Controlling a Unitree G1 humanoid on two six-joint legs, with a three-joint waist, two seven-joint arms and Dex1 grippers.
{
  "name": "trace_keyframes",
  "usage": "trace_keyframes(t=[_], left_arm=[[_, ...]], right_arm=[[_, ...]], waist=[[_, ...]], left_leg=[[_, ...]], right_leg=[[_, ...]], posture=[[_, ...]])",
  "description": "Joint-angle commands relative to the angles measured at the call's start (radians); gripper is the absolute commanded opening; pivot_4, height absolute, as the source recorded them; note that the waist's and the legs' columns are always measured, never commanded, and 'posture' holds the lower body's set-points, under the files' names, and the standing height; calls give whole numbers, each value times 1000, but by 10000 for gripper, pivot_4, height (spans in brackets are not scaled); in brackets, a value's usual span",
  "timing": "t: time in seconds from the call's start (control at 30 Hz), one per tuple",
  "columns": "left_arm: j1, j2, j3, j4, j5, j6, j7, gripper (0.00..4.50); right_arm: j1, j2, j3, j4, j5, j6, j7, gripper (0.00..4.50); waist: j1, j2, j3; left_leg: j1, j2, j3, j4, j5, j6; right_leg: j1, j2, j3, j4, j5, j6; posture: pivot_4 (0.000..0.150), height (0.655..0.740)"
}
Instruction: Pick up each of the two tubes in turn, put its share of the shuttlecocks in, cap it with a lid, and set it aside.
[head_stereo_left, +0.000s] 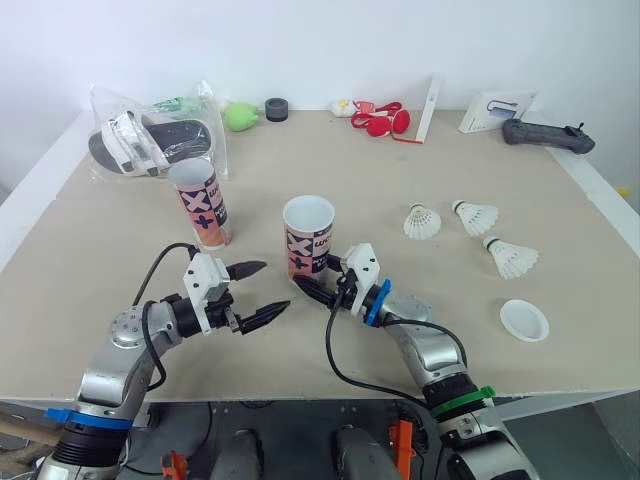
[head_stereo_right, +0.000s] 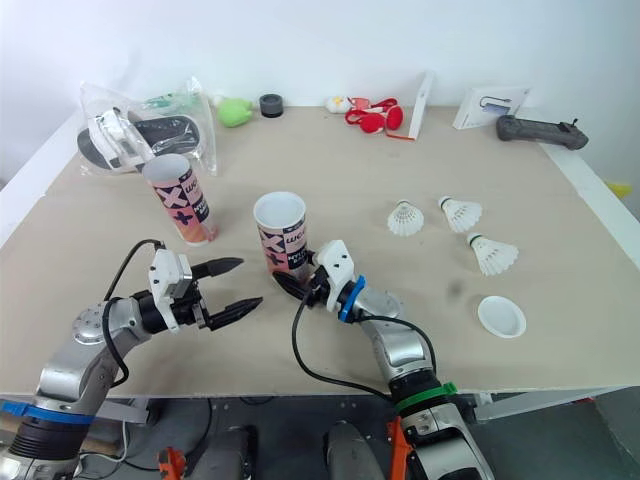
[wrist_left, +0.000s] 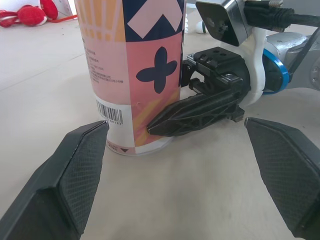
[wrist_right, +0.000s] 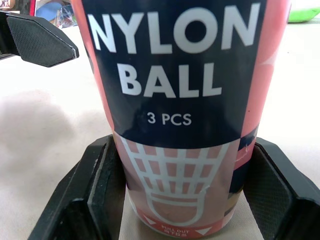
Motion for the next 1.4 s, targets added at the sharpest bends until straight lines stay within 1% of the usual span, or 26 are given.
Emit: trace_keyframes(t=[0.03,0.13,0.2,0.27,0.3,0.4,0.5,0.6,0.7,0.73,0.83,0.9,1.1,1.3,1.4], left_arm=[[-56,-17,6,6,15,-17,30,45000],[-144,-55,-24,41,23,0,45,45000],[-205,-85,-54,67,37,7,48,45000],[-270,-118,-91,94,50,17,42,45000],[-290,-128,-102,103,52,21,39,45000],[-423,-219,-163,172,57,44,33,45000],[-498,-290,-210,229,75,38,15,45000],[-563,-358,-244,285,76,16,-16,45000],[-595,-391,-265,305,78,30,-44,45000],[-597,-396,-271,303,80,35,-47,45000],[-583,-416,-282,277,95,47,-18,45000],[-579,-426,-276,260,96,56,9,45000],[-564,-437,-269,228,103,70,55,45000],[-535,-426,-268,191,100,78,64,45000],[-535,-430,-248,174,82,86,76,45000]], right_arm=[[19,-23,-84,-171,60,44,-38,29759],[54,-72,-209,-329,117,126,-122,29759],[81,-106,-300,-425,162,187,-181,29759],[115,-147,-393,-510,195,243,-235,29759],[127,-162,-421,-539,204,264,-254,29759],[197,-243,-610,-622,232,316,-329,29759],[242,-311,-746,-622,242,337,-374,29759],[254,-376,-867,-526,223,313,-411,29759],[248,-410,-908,-411,199,278,-432,29759],[247,-419,-910,-376,193,266,-432,29759],[207,-442,-918,-145,168,191,-436,29759],[172,-453,-910,-13,157,138,-432,29759],[58,-459,-883,299,159,-14,-394,29759],[-7,-467,-852,521,140,-124,-393,29759],[-11,-465,-830,570,131,-163,-387,29759]], waist=[[3,0,0],[11,0,0],[29,0,1],[32,0,1],[31,0,0],[36,0,1],[36,1,1],[31,2,1],[23,2,1],[22,2,1],[16,8,0],[17,8,0],[15,9,0],[6,9,0],[4,9,0]], left_leg=[[0,0,0,0,0,0],[-1,0,-1,1,0,0],[-2,-1,-1,2,0,0],[-2,-2,-1,3,0,0],[-3,-2,-1,3,0,0],[-3,-2,-1,3,0,0],[-5,-3,-3,4,0,0],[-4,-3,-2,4,0,1],[-2,-3,-2,3,0,1],[0,-3,-2,3,0,1],[2,-3,1,2,1,2],[2,-4,2,3,1,3],[2,-5,4,4,2,4],[3,-5,4,2,2,4],[3,-5,4,3,2,4]], right_leg=[[0,0,0,0,0,0],[0,0,-1,0,0,1],[0,-1,-1,0,1,2],[0,-1,-1,0,1,2],[0,-1,-1,0,1,2],[0,-1,-1,0,1,2],[0,-2,-2,-1,1,2],[0,-1,0,-1,1,2],[1,-1,0,0,0,3],[2,0,1,0,0,2],[2,0,4,0,1,3],[3,-1,5,0,3,5],[3,-1,8,0,3,6],[3,-1,8,0,3,6],[4,-2,8,-1,3,7]], posture=[[1500,7400],[1500,7400],[1500,7400],[1500,7400],[1500,7400],[1500,7400],[1500,7400],[1500,7400],[1500,7400],[1500,7400],[1500,7400],[1500,7400],[1500,7400],[1500,7400],[1500,7400]])
